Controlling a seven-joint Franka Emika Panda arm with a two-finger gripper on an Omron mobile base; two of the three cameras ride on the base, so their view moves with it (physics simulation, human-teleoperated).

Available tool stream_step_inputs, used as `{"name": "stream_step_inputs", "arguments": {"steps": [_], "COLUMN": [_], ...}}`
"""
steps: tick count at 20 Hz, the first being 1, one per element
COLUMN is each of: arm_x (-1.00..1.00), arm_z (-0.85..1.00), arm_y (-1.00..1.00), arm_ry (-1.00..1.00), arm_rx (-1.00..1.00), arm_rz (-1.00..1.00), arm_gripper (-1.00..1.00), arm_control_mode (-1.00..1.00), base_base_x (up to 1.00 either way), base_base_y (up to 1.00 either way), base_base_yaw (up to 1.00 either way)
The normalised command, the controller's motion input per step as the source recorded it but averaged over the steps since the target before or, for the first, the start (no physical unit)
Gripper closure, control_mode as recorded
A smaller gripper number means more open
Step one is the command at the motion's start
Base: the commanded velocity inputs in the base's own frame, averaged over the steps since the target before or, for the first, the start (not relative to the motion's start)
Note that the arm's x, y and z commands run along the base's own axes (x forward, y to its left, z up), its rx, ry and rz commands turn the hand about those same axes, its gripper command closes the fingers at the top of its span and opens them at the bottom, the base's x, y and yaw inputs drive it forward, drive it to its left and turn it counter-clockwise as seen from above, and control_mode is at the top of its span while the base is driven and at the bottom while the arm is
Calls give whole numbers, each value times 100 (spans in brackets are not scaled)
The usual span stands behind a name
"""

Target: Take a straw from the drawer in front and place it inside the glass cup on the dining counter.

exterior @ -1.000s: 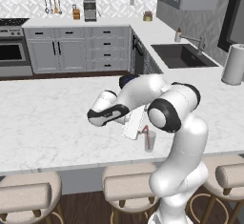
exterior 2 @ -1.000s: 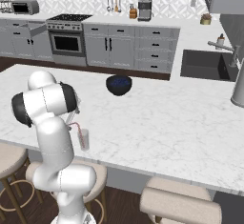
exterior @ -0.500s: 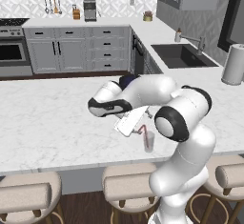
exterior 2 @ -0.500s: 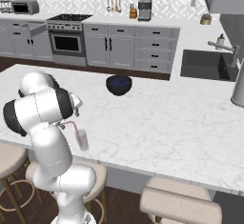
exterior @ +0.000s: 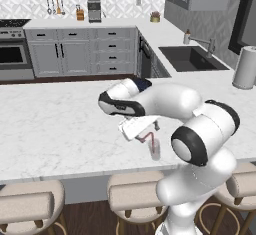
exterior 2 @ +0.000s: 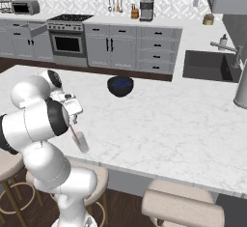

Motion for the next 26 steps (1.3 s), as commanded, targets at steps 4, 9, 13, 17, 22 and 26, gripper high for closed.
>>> {"name": "stream_step_inputs", "arguments": {"steps": [4,9,13,17,22,26], "arm_x": [22,40,44,4,-48,-78], "arm_z": [-12,-16,-16,-3,8,21], "arm_y": [0,0,0,0,-1,-18], "arm_ry": [0,0,0,-10,-31,-45], "arm_rx": [28,25,23,23,20,3], "arm_rz": [0,0,0,3,5,0], "arm_gripper": [-100,-100,-100,-100,-100,-100], "arm_control_mode": [-100,-100,-100,-100,-100,-100], "base_base_x": [0,0,0,0,0,0], "base_base_y": [0,0,0,0,0,0], "base_base_yaw": [0,0,0,0,0,0]}}
